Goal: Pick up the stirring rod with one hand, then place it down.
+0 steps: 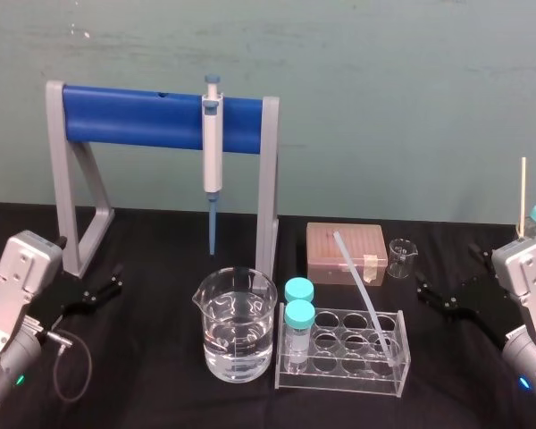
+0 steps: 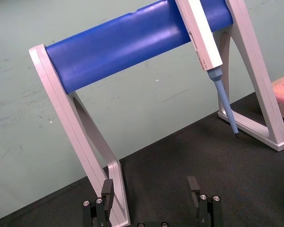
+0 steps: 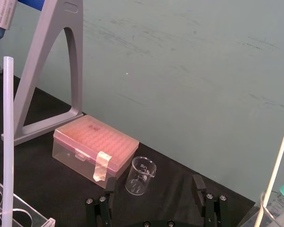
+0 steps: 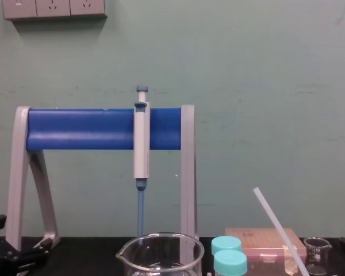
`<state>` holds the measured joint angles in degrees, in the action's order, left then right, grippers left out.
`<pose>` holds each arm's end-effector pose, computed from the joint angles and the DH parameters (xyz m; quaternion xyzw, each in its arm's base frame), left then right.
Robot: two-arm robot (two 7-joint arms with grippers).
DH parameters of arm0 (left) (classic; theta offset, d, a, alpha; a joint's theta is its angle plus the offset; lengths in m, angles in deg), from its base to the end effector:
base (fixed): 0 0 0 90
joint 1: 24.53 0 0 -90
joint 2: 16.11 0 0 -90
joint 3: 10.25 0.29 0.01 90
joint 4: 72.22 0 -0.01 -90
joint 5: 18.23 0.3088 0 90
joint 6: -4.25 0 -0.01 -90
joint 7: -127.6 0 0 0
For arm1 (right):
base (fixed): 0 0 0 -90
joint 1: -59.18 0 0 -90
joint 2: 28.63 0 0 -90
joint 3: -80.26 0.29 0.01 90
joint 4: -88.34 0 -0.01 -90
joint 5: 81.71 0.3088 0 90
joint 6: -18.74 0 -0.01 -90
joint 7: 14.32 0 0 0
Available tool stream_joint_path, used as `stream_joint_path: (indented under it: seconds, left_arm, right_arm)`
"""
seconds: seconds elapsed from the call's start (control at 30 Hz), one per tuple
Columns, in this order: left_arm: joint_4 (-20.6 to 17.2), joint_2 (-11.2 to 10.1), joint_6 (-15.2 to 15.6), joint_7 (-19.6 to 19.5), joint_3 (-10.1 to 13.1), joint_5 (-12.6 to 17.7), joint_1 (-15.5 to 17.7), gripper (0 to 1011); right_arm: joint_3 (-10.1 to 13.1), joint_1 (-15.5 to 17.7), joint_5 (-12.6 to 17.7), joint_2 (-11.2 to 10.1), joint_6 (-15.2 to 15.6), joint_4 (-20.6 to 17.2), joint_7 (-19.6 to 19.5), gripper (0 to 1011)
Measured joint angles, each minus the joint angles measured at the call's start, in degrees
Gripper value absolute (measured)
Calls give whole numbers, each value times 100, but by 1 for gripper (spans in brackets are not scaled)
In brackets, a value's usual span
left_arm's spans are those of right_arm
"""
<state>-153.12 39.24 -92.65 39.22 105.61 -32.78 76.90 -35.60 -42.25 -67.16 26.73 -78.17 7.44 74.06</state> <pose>0.3581 0.0827 -0.3023 0.1416 -0.1324 0.5800 0.7913 0.3581 -0.0827 -0.3023 -0.1414 -0.1324 -0.5799 0.7913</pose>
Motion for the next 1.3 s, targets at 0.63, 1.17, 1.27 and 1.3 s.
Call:
stream_joint_path:
  seconds: [0.63, 1.17, 1.27, 1.3]
  left_arm:
    - [0, 0, 0, 0, 0, 0, 0, 1000]
    - [0, 0, 0, 0, 0, 0, 0, 1000]
    - [0, 0, 0, 0, 0, 0, 0, 1000]
    - [0, 0, 0, 0, 0, 0, 0, 1000]
  right_arm:
    - [0, 0, 0, 0, 0, 0, 0, 1003]
    - [378, 442, -160, 31, -1104, -488, -100, 1003]
    - [389, 532, -279, 13, -1314, -635, -67, 1003]
    - [389, 554, -312, 6, -1369, -672, -52, 1003]
